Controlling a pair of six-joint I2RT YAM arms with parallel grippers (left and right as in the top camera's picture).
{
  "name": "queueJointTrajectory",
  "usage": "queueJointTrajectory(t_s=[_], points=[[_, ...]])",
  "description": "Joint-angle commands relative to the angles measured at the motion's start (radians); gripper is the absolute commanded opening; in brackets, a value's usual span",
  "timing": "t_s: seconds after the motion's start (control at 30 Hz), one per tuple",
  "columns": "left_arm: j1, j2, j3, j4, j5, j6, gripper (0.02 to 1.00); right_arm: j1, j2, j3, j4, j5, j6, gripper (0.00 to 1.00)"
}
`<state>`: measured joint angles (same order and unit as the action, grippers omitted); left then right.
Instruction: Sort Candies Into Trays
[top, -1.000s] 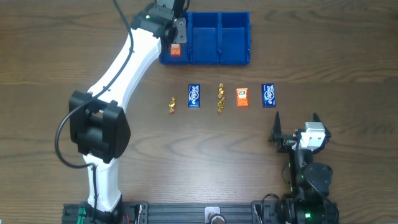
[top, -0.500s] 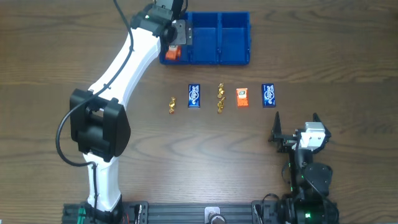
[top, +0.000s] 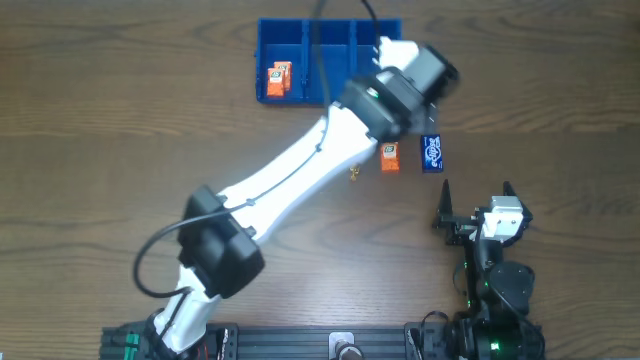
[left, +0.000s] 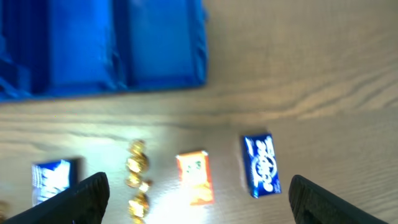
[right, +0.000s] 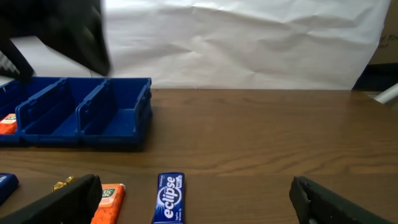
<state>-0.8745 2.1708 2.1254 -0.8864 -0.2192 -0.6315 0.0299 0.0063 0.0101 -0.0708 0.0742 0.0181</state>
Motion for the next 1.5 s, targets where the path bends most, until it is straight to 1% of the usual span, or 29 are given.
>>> queueJointTrajectory(t_s=[0.03, 0.17, 0.27, 0.4, 0.6, 0.7, 0.73, 0.83, 0.87, 0.9, 0.93, 1.0, 1.1, 1.13, 1.2, 1.27, 1.3, 1.33, 1.37, 1.4, 1.43, 1.47, 1.5], points=[[-0.032, 0.163, 0.003, -0.005, -0.017, -0.137, 0.890, 0.003, -0.003, -0.002, -0.004, -0.002, 0.011, 1.000], [-0.031, 0.240, 0.003, 0.015, 0.024, -0.151, 0.862, 0.003, -0.003, -0.002, -0.004, -0.002, 0.011, 1.000], [-0.031, 0.283, 0.003, 0.032, 0.038, -0.159, 0.855, 0.003, -0.003, -0.002, -0.004, -0.002, 0.011, 1.000], [-0.027, 0.325, 0.003, 0.061, 0.079, -0.162, 0.851, 0.003, -0.003, -0.002, -0.005, -0.002, 0.011, 1.000], [-0.026, 0.354, 0.003, 0.064, 0.082, -0.163, 0.827, 0.003, -0.003, -0.002, -0.005, -0.002, 0.011, 1.000], [-0.021, 0.361, 0.003, 0.059, 0.090, -0.170, 0.792, 0.003, -0.003, -0.002, -0.005, -0.002, 0.011, 1.000], [-0.020, 0.361, 0.003, 0.059, 0.090, -0.170, 0.755, 0.003, -0.003, -0.002, -0.004, -0.002, 0.011, 1.000], [-0.019, 0.361, 0.003, 0.056, 0.090, -0.170, 0.553, 0.003, -0.003, -0.002, -0.004, -0.002, 0.011, 1.000], [-0.019, 0.361, 0.003, 0.051, 0.090, -0.170, 0.511, 0.003, -0.003, -0.002, -0.004, -0.002, 0.011, 1.000], [-0.019, 0.361, 0.003, 0.044, 0.090, -0.170, 0.428, 0.003, -0.003, -0.002, -0.004, -0.002, 0.011, 1.000], [-0.019, 0.361, 0.003, 0.045, 0.090, -0.170, 0.375, 0.003, -0.003, -0.002, -0.004, -0.002, 0.011, 1.000], [-0.019, 0.360, 0.003, 0.045, 0.090, -0.169, 0.305, 0.003, -0.003, -0.002, -0.004, -0.002, 0.011, 1.000], [-0.018, 0.349, 0.004, 0.045, 0.089, -0.164, 0.281, 0.003, -0.003, -0.002, -0.005, -0.002, 0.011, 1.000], [-0.016, 0.314, 0.004, 0.041, 0.076, -0.153, 0.270, 0.003, -0.003, -0.002, -0.004, -0.002, 0.011, 0.998], [-0.009, 0.219, 0.004, 0.025, 0.005, -0.124, 0.277, 0.003, -0.003, -0.002, -0.004, -0.002, 0.011, 1.000], [0.016, 0.100, 0.004, 0.026, -0.082, -0.077, 0.275, 0.003, -0.003, -0.002, -0.004, -0.002, 0.011, 0.998], [0.057, 0.012, 0.004, 0.037, -0.124, -0.025, 0.270, 0.003, -0.003, -0.002, -0.004, -0.002, 0.011, 1.000], [0.092, -0.032, 0.004, 0.047, -0.128, 0.011, 0.270, 0.003, -0.003, -0.002, -0.004, -0.002, 0.011, 1.000], [0.132, -0.068, 0.004, 0.051, -0.127, 0.037, 0.270, 0.003, -0.003, -0.002, -0.005, -0.002, 0.011, 1.000], [0.207, -0.110, 0.004, 0.052, -0.115, 0.080, 0.266, 0.003, -0.003, -0.002, -0.004, -0.002, 0.011, 1.000], [0.262, -0.124, 0.004, 0.052, -0.090, 0.110, 0.268, 0.003, -0.003, -0.002, -0.004, -0.002, 0.011, 1.000], [0.332, -0.125, 0.004, 0.051, -0.038, 0.141, 0.268, 0.003, -0.003, -0.002, -0.005, -0.002, 0.011, 0.998], [0.375, -0.118, 0.004, 0.050, 0.005, 0.161, 0.268, 0.003, -0.003, -0.002, -0.004, -0.002, 0.011, 1.000]])
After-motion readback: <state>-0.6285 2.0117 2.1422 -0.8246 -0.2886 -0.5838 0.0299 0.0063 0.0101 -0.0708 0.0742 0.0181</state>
